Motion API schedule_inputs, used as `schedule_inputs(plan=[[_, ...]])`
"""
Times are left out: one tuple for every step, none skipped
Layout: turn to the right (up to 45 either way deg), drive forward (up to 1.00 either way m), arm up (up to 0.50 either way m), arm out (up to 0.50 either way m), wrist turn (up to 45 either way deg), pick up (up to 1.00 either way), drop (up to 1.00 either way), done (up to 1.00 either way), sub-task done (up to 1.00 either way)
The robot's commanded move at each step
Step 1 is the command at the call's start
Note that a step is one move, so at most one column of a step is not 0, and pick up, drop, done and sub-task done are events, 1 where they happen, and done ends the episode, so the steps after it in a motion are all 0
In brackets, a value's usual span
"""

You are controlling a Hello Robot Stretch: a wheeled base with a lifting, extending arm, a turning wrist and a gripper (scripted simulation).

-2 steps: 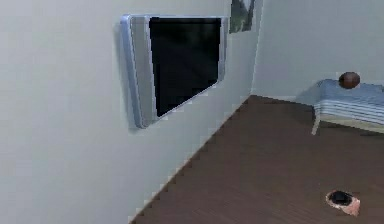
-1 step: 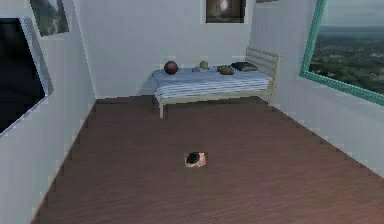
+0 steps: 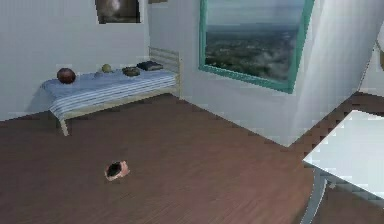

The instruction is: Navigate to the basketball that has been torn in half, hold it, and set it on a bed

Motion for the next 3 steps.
schedule_inputs(plan=[[0.0, 1.00, 0.00, 0.00, 0.0, 0.00, 0.00, 0.00, 0.00], [12.0, 0.00, 0.00, 0.00, 0.0, 0.00, 0.00, 0.00, 0.00], [0.0, 0.20, 0.00, 0.00, 0.0, 0.00, 0.00, 0.00, 0.00]])
